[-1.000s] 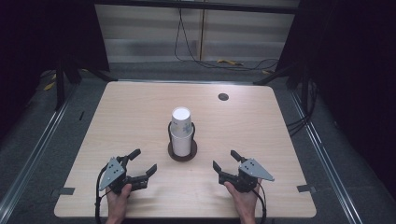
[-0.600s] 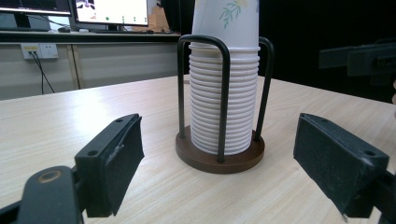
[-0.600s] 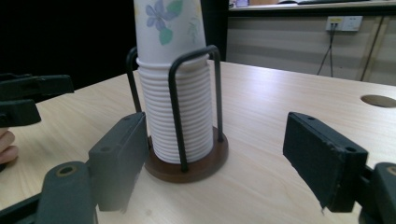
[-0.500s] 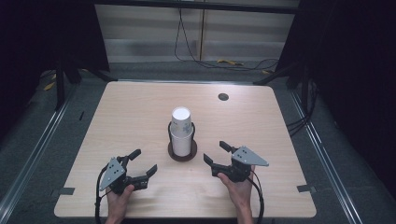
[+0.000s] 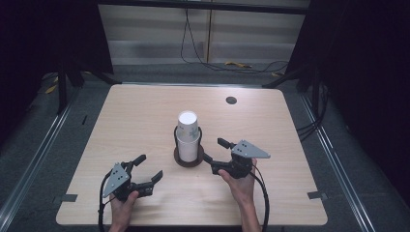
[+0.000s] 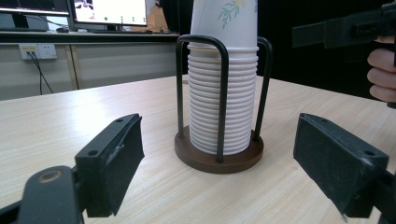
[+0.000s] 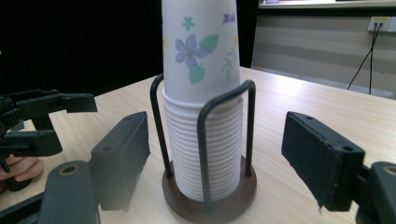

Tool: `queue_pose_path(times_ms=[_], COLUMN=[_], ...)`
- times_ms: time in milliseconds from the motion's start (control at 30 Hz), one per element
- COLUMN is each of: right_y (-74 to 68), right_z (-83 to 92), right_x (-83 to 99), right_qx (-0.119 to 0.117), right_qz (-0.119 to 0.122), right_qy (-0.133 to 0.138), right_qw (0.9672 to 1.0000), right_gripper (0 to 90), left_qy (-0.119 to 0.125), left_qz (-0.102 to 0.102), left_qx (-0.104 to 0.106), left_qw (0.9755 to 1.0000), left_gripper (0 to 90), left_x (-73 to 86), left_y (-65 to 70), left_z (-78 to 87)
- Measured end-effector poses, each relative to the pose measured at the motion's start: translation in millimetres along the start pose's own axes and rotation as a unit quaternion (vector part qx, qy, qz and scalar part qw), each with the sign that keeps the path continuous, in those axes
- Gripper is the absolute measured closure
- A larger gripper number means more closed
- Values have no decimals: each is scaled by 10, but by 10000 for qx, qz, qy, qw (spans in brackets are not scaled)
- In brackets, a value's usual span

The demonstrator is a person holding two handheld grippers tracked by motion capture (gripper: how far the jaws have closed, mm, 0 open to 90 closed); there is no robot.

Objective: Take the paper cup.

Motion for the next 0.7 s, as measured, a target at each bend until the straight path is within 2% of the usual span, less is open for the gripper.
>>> queue_pose_path(times_ms=[200,367,467,700], right_y=[40,83,62,52], right_z=[-86,-181,-236,-362], right_x=[-143,-247,-302,-434], right_qx=[-228,-353,-401,-569], right_qz=[-107,-90,-15,112], right_qy=[62,-49,-108,-234], right_qw=[9997,9993,9991,9980], right_gripper=[232,202,166,183], left_qy=[-35,-42,-42,-40], left_qz=[17,14,8,5], left_qx=[-18,-33,3,2], left_qw=[10000,10000,10000,10000], left_gripper=[158,158,158,158], left_x=[2,2,3,3], left_y=[-3,-5,5,2], left_z=[-5,-5,-7,-4])
Point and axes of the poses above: each handheld gripper's, and its own axes: z roughly backward along the jaws, x roughly out of its underside, y roughly to its right, the point moved 7 cm from there along -z, roughly forward along the jaws, and after that the axes turned 5 degrees about z, right-handed, at the moved point
